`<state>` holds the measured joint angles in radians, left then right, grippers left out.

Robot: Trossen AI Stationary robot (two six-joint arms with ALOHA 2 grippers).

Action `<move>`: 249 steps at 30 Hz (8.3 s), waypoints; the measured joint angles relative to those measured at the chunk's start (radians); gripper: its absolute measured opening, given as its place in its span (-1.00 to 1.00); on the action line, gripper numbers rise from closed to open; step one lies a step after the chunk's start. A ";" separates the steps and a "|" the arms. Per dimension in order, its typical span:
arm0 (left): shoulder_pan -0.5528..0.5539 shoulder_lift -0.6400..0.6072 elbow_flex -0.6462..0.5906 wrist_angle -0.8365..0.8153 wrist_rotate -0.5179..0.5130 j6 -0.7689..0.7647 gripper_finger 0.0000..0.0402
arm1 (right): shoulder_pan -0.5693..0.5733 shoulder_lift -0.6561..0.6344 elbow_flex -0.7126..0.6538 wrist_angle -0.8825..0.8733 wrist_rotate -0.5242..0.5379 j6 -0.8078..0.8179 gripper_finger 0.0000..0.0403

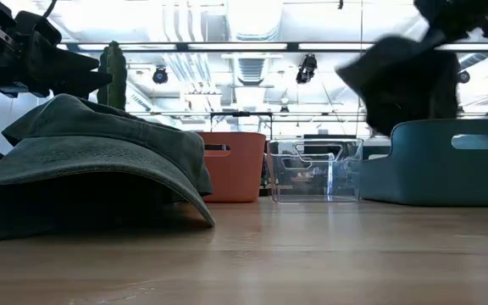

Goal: Pick & Place hat
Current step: Put the black cap into the blue bin, then put the gray cap into the transparent bin

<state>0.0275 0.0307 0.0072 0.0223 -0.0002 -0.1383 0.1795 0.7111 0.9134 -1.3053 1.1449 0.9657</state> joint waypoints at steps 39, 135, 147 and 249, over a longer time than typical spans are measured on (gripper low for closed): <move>0.000 0.000 0.000 0.000 0.000 0.000 -0.13 | -0.050 0.012 -0.219 -0.010 -0.317 0.329 -0.70; 0.000 0.000 0.000 0.000 0.000 0.000 -0.13 | 0.458 1.095 0.231 0.359 -1.387 -0.895 0.07; 0.000 0.000 0.000 0.000 0.000 0.000 -0.13 | 0.437 1.094 0.168 0.426 -1.602 -0.844 -0.03; 0.000 0.000 0.000 0.000 0.000 0.000 -0.13 | -0.256 0.796 0.177 1.103 -1.249 -0.344 -0.07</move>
<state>0.0274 0.0311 0.0073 0.0227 -0.0002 -0.1381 -0.0767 1.5069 1.0901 -0.2025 -0.1043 0.6218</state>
